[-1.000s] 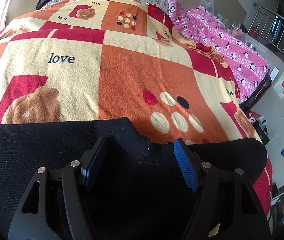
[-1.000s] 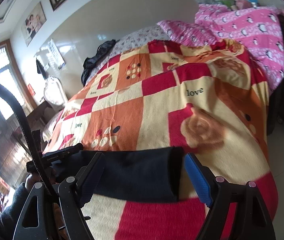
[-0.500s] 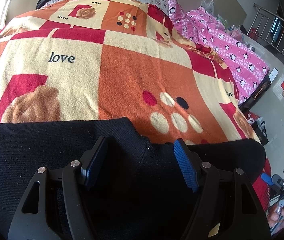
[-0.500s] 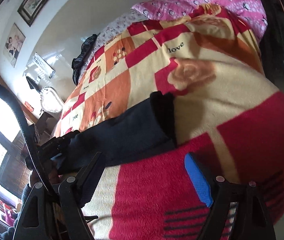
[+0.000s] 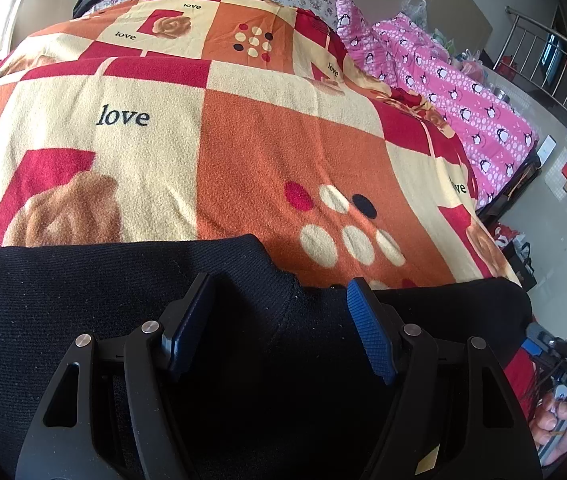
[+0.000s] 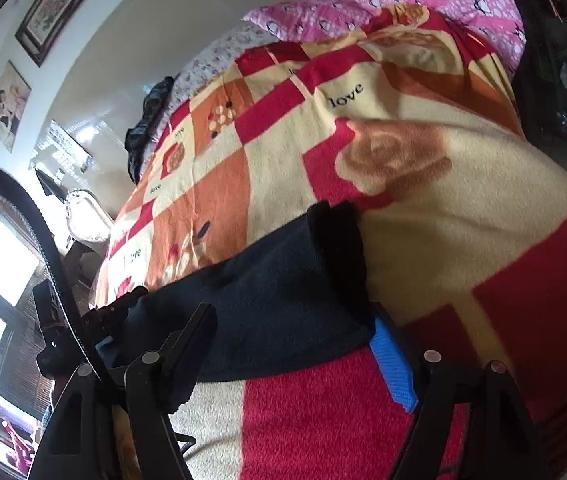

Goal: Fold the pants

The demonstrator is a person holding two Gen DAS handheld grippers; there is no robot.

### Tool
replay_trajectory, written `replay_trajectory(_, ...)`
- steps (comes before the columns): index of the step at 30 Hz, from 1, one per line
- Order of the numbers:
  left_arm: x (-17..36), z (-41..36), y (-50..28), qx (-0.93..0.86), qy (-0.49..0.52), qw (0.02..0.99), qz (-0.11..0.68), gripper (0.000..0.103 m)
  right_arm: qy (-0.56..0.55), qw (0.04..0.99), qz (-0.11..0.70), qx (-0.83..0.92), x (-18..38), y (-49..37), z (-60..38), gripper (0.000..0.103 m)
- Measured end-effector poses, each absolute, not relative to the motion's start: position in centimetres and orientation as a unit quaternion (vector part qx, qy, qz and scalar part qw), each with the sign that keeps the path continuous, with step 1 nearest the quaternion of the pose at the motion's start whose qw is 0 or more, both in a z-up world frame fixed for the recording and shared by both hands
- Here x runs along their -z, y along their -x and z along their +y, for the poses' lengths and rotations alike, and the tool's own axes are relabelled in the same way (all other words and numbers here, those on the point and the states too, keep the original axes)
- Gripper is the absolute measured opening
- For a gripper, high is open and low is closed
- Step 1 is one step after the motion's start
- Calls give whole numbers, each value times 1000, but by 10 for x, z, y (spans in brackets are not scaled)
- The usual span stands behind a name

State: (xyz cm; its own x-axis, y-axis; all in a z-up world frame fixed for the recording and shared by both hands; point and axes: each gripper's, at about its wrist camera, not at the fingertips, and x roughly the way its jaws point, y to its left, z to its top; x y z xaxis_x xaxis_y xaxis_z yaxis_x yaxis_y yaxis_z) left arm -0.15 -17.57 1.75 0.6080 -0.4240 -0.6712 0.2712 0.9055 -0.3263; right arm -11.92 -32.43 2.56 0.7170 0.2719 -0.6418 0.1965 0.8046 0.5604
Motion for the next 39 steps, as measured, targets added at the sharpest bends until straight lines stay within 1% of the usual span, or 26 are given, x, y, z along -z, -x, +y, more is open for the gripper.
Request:
replay_trajectory(2,-28,-190,7,186,56,895,401,69,-291,877,381,-12,-23,117,-325,29)
replay_trajectory(3,-40,-201,12,203,52,893,399,69,-282,880,381,-9,-21,117,-325,25)
replay_trajectory(5,-62,-220,18,241,78,883,394,69,-248,894,374,-14,-22,119,-321,16)
replay_trajectory(7,-80,-255,14,281,109,858,416,69,-181,916,359,2,-27,122,-305,16)
replay_trajectory(9,-87,-298,8,328,119,818,458,69,-121,929,348,20,-32,123,-289,15)
replay_trajectory(12,-80,-365,0,381,105,738,546,69,-10,947,317,48,-46,127,-261,15)
replay_trajectory(13,-78,-385,-1,389,91,719,568,69,33,951,301,56,-49,129,-248,15)
replay_trajectory(15,-73,-411,0,391,53,701,594,69,79,954,281,61,-51,131,-236,15)
replay_trajectory(19,-76,-435,9,371,-19,707,602,69,148,954,253,66,-51,133,-217,14)
replay_trajectory(21,-80,-440,15,371,-44,711,595,69,166,953,246,62,-50,135,-211,14)
replay_trajectory(25,-84,-447,29,338,-125,733,577,69,204,949,234,56,-46,137,-202,14)
replay_trajectory(30,-86,-444,31,320,-166,738,570,69,235,948,211,32,-50,147,-179,14)
replay_trajectory(31,-90,-440,31,316,-163,748,561,62,235,948,212,30,-50,148,-178,14)
replay_trajectory(32,-94,-435,30,317,-157,754,554,44,238,948,211,30,-51,149,-176,14)
replay_trajectory(33,-96,-430,27,320,-144,757,551,33,237,948,211,29,-52,149,-175,14)
replay_trajectory(34,-98,-423,24,320,-128,759,553,18,235,948,213,28,-53,149,-174,14)
replay_trajectory(35,-99,-417,20,320,-114,762,551,10,236,948,213,28,-54,149,-173,14)
replay_trajectory(39,-96,-389,10,311,-65,776,546,9,250,946,207,20,-60,148,-160,13)
